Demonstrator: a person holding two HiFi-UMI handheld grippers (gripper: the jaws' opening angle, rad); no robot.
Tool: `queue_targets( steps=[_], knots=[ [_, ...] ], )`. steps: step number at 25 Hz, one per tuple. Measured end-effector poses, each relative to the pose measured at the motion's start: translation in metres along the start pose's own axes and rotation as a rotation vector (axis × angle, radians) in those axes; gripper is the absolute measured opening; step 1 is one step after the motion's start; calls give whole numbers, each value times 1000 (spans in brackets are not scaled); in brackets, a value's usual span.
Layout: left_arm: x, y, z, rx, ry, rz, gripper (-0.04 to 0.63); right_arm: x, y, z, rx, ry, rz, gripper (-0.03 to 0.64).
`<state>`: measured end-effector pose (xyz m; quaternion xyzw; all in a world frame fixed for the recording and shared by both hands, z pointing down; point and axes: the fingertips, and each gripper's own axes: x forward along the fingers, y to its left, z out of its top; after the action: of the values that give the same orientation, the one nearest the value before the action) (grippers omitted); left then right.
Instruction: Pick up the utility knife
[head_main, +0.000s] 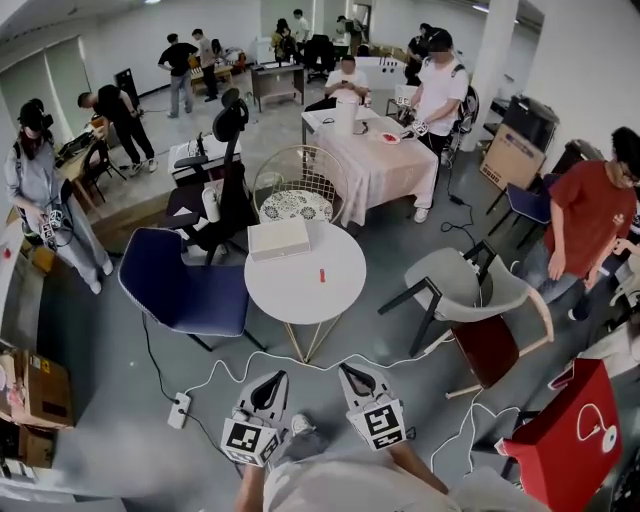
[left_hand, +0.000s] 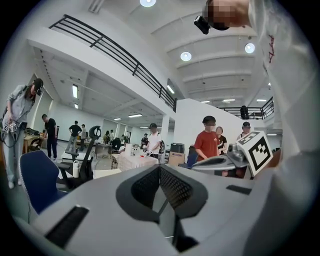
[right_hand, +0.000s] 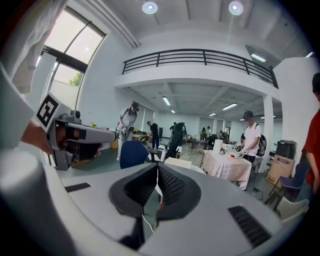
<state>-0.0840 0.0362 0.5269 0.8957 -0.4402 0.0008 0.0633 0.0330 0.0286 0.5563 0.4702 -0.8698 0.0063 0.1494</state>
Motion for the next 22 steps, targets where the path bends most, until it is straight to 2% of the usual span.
queue_targets(
  steps=[6,12,22],
  knots=[
    [30,38,18,11,0,-33,12,48,-15,29,-6,-13,-22,17],
    [46,66,20,16,-2,-53,12,83,-19,37,-10,-17,-31,17],
    [54,72,7,-11,21,-99,12,87,-16,21,11,26,-55,17]
  ],
)
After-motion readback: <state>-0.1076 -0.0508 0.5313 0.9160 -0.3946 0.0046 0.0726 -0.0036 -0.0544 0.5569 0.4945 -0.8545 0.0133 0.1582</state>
